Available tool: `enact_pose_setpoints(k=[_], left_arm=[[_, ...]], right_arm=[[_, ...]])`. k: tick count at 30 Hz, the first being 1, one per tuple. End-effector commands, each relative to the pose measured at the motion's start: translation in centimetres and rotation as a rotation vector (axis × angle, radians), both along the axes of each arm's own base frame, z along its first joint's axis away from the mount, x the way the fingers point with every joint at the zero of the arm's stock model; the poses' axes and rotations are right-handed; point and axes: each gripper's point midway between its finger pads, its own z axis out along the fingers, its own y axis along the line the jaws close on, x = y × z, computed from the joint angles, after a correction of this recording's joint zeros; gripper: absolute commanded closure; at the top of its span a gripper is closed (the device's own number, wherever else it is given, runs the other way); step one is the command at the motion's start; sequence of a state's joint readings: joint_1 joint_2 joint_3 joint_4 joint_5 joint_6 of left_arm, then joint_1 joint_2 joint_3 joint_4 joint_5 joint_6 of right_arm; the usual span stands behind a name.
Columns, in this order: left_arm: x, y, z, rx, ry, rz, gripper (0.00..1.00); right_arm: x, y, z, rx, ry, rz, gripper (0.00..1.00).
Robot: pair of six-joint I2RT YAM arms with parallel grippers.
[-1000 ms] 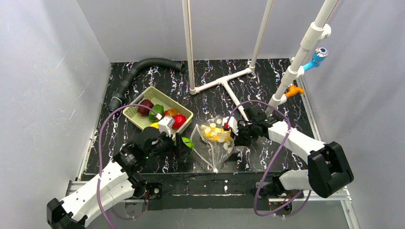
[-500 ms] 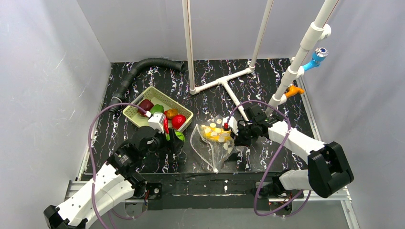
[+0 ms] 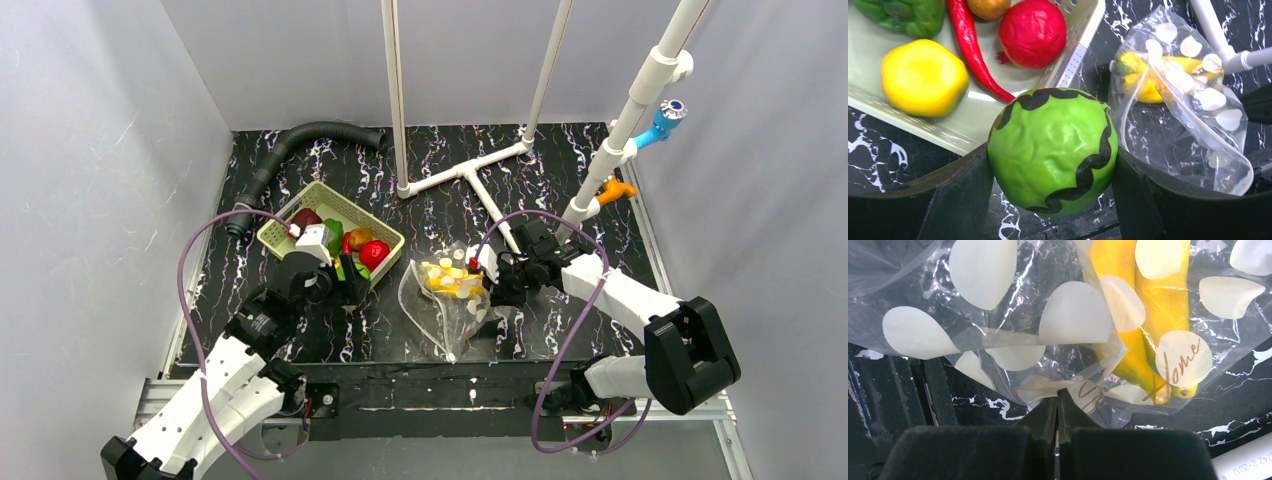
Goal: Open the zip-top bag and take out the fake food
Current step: Place the fake fruit in the bin.
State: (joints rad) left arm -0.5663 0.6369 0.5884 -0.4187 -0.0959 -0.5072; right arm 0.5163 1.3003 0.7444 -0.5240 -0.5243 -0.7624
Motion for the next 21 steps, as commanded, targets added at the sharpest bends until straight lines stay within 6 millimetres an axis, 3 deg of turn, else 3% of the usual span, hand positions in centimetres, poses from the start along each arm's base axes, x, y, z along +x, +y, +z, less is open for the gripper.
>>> enact_pose_setpoints(k=[1, 21], left_arm=[[1.6, 0.8, 2.0, -0.01, -0.051, 0.033, 1.0], [6.6, 4.1, 2.2, -0.165, 0.011, 0.177, 1.0]], right_arm=[[0.4, 0.4, 1.0, 0.031, -0.022, 0.007, 0.99], [0.3, 0.4, 0.9, 0.028, -0.015, 0.008, 0.99]])
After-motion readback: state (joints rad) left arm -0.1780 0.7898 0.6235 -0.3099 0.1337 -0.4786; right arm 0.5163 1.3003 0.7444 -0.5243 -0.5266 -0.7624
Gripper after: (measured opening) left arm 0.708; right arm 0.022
